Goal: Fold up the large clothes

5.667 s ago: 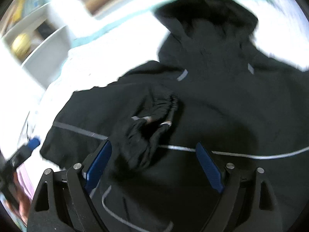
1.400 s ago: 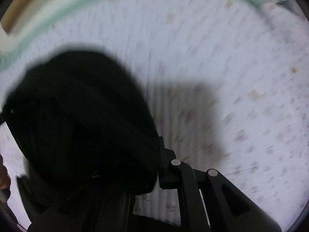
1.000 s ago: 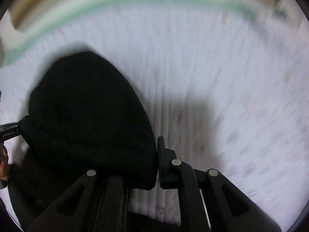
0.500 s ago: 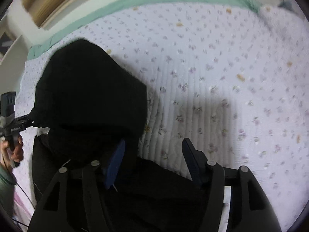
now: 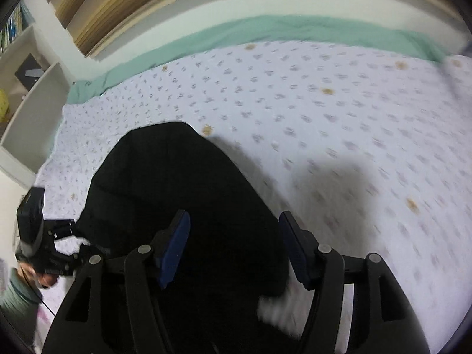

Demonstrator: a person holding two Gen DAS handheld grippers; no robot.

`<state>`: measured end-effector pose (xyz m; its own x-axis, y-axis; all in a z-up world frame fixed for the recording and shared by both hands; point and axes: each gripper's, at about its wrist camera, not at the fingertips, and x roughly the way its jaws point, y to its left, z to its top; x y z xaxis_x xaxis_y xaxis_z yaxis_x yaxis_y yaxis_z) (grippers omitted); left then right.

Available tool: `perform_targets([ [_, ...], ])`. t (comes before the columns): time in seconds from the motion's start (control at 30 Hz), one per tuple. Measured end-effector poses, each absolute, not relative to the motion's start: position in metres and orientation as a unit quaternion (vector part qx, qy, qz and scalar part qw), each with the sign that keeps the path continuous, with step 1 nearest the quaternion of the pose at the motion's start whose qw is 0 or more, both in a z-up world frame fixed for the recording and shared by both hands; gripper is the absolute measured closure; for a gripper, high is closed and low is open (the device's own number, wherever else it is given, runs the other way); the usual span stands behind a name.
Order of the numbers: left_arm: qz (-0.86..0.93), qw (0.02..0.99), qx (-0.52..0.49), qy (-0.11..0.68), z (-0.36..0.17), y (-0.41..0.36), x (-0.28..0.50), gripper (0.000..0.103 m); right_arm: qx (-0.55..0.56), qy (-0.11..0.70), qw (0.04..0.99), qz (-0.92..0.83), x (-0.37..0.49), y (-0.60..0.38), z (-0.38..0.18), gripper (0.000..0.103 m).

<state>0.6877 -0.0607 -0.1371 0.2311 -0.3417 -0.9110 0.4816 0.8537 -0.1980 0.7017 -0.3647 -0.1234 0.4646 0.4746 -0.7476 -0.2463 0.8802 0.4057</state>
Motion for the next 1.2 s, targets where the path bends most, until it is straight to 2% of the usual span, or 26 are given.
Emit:
perform_targets([
  [0.1, -0.259, 0.784, 0.056, 0.561, -0.141, -0.06, 0.697, 0.051, 0.106, 0.521, 0.811, 0.244, 0.749, -0.344, -0.156, 0.037],
  [0.13, -0.257, 0.785, 0.053, 0.561, -0.143, -0.06, 0.7, 0.051, 0.119, 0.548, 0.785, 0.263, 0.761, -0.337, -0.173, 0.041],
  [0.17, -0.256, 0.786, 0.05, 0.561, -0.144, -0.06, 0.704, 0.051, 0.134, 0.556, 0.772, 0.278, 0.766, -0.333, -0.184, 0.062],
  [0.27, -0.251, 0.795, 0.053, 0.55, -0.142, -0.068, 0.721, 0.051, 0.096, 0.524, 0.806, 0.259, 0.754, -0.326, -0.174, 0.084],
  [0.43, -0.255, 0.815, 0.014, 0.52, -0.146, -0.088, 0.753, 0.051, 0.09, 0.441, 0.886, 0.113, 0.73, -0.382, -0.129, 0.088],
  [0.57, -0.233, 0.786, 0.045, 0.571, -0.184, -0.087, 0.739, 0.051, 0.122, 0.504, 0.849, 0.099, 0.736, -0.395, -0.175, 0.088],
  [0.63, -0.241, 0.787, 0.058, 0.565, -0.176, -0.076, 0.718, 0.051, 0.111, 0.534, 0.832, 0.103, 0.732, -0.382, -0.201, 0.088],
  [0.73, -0.237, 0.766, 0.103, 0.588, -0.159, -0.057, 0.697, 0.051, 0.147, 0.523, 0.833, 0.11, 0.721, -0.386, -0.2, 0.088],
  [0.83, -0.22, 0.791, 0.124, 0.557, -0.124, -0.043, 0.688, 0.051, 0.185, 0.48, 0.85, 0.112, 0.704, -0.4, -0.171, 0.085],
  [0.9, -0.241, 0.822, 0.054, 0.512, -0.084, -0.035, 0.691, 0.051, 0.18, 0.447, 0.867, 0.124, 0.691, -0.399, -0.142, 0.068],
  [0.93, -0.251, 0.835, 0.027, 0.49, -0.07, -0.036, 0.695, 0.051, 0.173, 0.433, 0.875, 0.132, 0.686, -0.393, -0.128, 0.043],
  [0.97, -0.258, 0.846, 0.004, 0.466, -0.057, -0.04, 0.702, 0.051, 0.166, 0.422, 0.88, 0.14, 0.685, -0.382, -0.116, 0.026],
  [1.07, -0.247, 0.864, -0.027, 0.437, -0.055, -0.069, 0.735, 0.051, 0.117, 0.411, 0.89, 0.16, 0.684, -0.352, -0.099, 0.026],
  [1.13, -0.234, 0.858, -0.031, 0.456, -0.082, -0.085, 0.751, 0.051, 0.078, 0.422, 0.892, 0.143, 0.689, -0.329, -0.109, 0.026],
  [1.2, -0.216, 0.839, -0.042, 0.498, -0.131, -0.104, 0.758, 0.051, 0.067, 0.45, 0.878, 0.145, 0.694, -0.322, -0.142, 0.032],
])
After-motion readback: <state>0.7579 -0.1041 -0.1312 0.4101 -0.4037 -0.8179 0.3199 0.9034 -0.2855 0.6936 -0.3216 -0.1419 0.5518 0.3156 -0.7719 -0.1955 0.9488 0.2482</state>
